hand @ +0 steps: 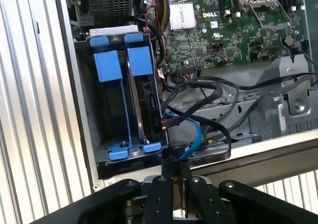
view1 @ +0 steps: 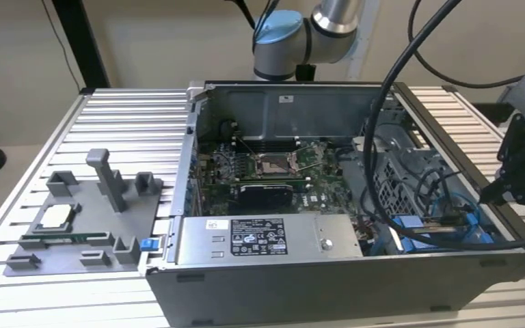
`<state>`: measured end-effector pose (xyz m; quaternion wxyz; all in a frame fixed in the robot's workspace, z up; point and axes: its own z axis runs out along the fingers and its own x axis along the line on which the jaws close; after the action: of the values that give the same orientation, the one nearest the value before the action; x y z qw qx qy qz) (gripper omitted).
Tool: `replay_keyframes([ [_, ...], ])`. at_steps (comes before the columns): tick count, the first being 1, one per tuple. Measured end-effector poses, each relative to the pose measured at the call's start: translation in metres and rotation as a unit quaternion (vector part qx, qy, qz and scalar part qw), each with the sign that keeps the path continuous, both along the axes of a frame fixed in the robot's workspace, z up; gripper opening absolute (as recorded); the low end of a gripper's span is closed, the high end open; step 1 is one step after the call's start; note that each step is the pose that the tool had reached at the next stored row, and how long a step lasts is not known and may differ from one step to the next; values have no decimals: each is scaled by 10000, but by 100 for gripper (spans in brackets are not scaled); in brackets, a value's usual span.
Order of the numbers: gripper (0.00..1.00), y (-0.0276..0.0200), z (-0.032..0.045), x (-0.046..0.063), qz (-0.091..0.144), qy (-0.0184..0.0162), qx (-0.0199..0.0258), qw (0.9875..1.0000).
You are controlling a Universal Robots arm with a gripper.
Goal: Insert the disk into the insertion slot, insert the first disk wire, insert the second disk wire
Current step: 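Insert the second disk wire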
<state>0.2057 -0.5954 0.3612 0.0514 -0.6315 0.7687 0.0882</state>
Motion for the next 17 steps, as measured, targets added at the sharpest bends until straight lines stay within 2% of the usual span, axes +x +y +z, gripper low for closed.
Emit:
replay_keyframes([
  [5,0,1,91,-88,-24,0,27,10000],
  [11,0,0,135,-234,-60,0,31,10000],
  [17,0,3,143,-414,-83,0,32,10000],
])
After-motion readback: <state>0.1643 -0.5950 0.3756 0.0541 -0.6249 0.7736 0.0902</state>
